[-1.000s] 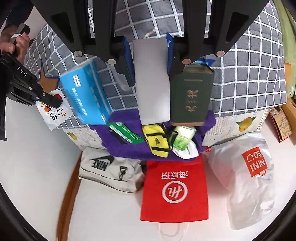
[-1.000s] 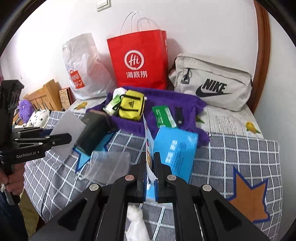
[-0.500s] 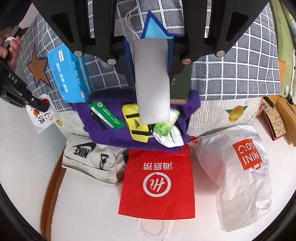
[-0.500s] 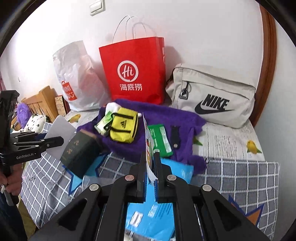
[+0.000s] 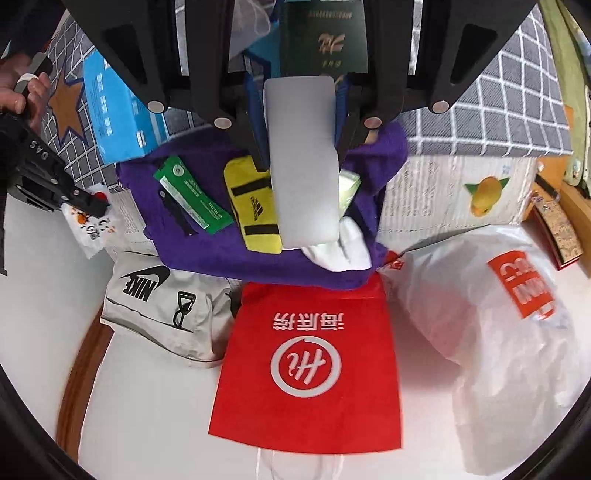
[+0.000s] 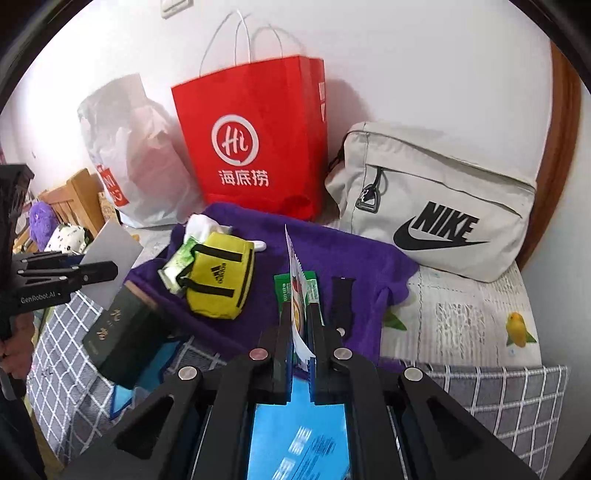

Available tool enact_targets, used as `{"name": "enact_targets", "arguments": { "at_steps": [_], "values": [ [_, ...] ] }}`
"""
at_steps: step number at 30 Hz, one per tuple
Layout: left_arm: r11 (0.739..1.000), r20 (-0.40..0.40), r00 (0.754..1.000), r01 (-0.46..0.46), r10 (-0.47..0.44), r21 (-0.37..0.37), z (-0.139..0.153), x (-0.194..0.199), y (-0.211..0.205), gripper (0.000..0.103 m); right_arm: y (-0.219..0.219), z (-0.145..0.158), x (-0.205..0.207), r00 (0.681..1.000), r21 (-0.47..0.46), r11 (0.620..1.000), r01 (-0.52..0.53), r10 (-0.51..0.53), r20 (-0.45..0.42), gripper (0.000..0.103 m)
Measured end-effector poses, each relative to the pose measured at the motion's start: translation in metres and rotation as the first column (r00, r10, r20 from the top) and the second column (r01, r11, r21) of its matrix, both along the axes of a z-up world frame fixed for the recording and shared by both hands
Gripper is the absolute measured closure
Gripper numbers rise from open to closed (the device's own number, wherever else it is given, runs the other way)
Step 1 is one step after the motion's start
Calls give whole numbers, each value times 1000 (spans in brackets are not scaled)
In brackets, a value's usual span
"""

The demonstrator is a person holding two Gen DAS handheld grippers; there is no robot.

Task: Organize soft objects
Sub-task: 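Carry the foam block with the left gripper while the right gripper carries the packet to the purple towel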

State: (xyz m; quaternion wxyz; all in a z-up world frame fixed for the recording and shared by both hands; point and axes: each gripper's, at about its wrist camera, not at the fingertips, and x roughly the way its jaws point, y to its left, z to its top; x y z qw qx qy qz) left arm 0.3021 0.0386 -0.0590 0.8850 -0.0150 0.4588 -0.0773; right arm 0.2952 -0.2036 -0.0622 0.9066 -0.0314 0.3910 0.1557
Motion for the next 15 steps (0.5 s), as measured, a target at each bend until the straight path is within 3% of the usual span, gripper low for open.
{"name": "enact_targets", "arguments": {
  "at_steps": [15],
  "values": [
    [991, -61, 989, 133, -134, -30, -25, 67, -61, 73, -2, -48, 67, 994, -98, 995, -3, -8, -109, 97]
  ]
}}
